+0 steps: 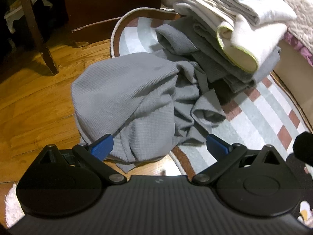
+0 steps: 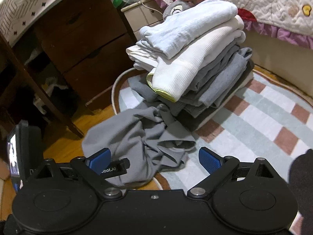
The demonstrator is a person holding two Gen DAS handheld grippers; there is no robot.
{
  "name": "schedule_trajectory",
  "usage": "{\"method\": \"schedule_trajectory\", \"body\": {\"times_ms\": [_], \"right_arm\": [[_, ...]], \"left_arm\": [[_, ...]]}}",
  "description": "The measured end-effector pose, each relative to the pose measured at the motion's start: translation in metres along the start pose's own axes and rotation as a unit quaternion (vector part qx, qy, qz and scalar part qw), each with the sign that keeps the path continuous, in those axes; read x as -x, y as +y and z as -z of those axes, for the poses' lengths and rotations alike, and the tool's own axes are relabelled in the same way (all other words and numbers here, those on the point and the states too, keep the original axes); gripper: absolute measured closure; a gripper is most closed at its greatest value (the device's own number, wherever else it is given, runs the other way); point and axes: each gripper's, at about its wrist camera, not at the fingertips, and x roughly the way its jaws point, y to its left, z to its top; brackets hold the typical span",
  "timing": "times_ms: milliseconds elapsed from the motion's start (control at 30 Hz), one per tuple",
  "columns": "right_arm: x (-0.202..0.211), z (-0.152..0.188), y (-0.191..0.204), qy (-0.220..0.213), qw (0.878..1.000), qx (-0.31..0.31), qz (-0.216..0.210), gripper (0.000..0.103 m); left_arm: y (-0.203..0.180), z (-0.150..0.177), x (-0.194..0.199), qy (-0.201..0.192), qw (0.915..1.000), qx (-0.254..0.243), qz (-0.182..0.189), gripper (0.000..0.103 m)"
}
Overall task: Fold clothes
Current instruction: 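Move both grippers toward the crumpled grey shirt in front of the stack, then grasp the grey shirt with the left gripper while the right gripper grasps it too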
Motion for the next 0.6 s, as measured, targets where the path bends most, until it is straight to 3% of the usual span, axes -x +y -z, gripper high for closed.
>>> {"method": "schedule_trajectory", "body": {"times_ms": [167, 267, 333, 400, 467, 533, 600], "right_arm": [[-0.021, -0.015, -0.019, -0.009, 0.997, -0.044, -0.061, 0.005], [-0.056, -0.026, -0.025, -0.007, 0.998, -0.029, -0.051, 0.004], [-0.081, -0.030, -0.028, -0.004, 0.999, -0.017, -0.045, 0.004], [-0.107, -0.026, -0.030, 0.004, 0.999, -0.012, -0.041, 0.004], [-0.130, -0.019, -0.031, 0.000, 1.000, 0.005, -0.021, 0.004], [-0.147, -0.012, -0.031, -0.006, 0.999, 0.033, 0.012, 0.004], [-0.160, -0.006, -0.042, -0.003, 1.000, 0.016, 0.011, 0.004]], "left_arm": [[0.006, -0.024, -0.007, -0.040, 0.9991, 0.013, 0.007, 0.000], [0.009, -0.038, -0.011, -0.064, 0.9977, 0.020, 0.011, 0.001], [0.010, -0.053, -0.028, -0.050, 0.9986, 0.016, 0.013, 0.002], [0.018, -0.067, -0.051, -0.041, 0.9990, 0.015, -0.009, 0.009], [0.033, -0.071, -0.065, -0.027, 0.9986, 0.027, -0.035, 0.032], [0.058, -0.067, -0.072, -0.015, 0.9976, 0.058, -0.034, 0.035], [0.083, -0.064, -0.080, -0.002, 0.9954, 0.090, -0.034, 0.035]]}}
